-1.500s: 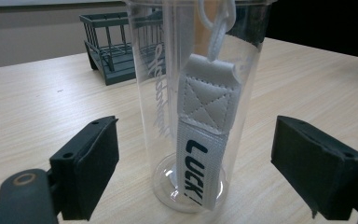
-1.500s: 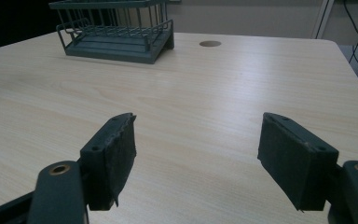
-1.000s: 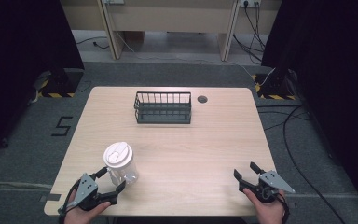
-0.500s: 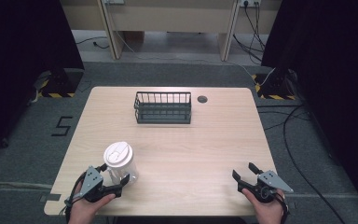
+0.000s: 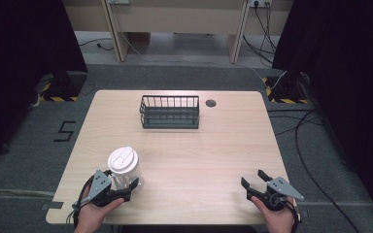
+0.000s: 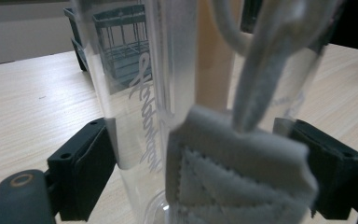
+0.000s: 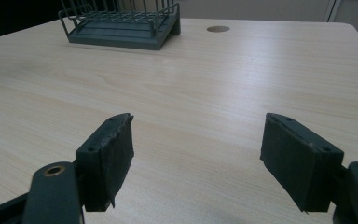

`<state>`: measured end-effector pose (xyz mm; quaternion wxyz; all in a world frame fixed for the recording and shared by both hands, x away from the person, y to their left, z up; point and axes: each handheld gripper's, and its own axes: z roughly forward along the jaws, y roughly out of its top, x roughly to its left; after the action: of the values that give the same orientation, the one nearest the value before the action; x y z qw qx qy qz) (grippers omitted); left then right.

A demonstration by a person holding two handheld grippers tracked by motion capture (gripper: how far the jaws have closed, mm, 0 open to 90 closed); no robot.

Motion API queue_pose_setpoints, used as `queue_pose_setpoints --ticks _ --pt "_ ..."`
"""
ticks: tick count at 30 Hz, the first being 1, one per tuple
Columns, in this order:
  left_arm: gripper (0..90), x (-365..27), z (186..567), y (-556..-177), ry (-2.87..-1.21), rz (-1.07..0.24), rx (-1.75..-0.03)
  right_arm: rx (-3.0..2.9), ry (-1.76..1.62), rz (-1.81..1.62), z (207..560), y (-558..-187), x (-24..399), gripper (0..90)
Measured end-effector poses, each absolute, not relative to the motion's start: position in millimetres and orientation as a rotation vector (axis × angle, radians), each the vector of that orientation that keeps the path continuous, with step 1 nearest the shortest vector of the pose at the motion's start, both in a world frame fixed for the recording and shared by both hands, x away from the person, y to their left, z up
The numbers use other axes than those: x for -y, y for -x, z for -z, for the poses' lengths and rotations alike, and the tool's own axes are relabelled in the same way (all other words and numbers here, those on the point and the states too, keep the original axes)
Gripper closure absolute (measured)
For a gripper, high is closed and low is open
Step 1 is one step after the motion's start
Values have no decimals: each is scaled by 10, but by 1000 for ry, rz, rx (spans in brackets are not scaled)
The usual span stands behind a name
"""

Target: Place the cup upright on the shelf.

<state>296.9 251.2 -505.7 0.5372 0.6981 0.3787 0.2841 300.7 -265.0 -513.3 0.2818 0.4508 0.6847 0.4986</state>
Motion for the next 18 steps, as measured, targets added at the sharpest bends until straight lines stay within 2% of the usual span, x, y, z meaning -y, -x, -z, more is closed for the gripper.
queue_pose_setpoints --ticks 18 --pt "143 -2494 5087 -3038 -1636 -650 -911 -1833 -1205 -1340 5133 -3010 2639 260"
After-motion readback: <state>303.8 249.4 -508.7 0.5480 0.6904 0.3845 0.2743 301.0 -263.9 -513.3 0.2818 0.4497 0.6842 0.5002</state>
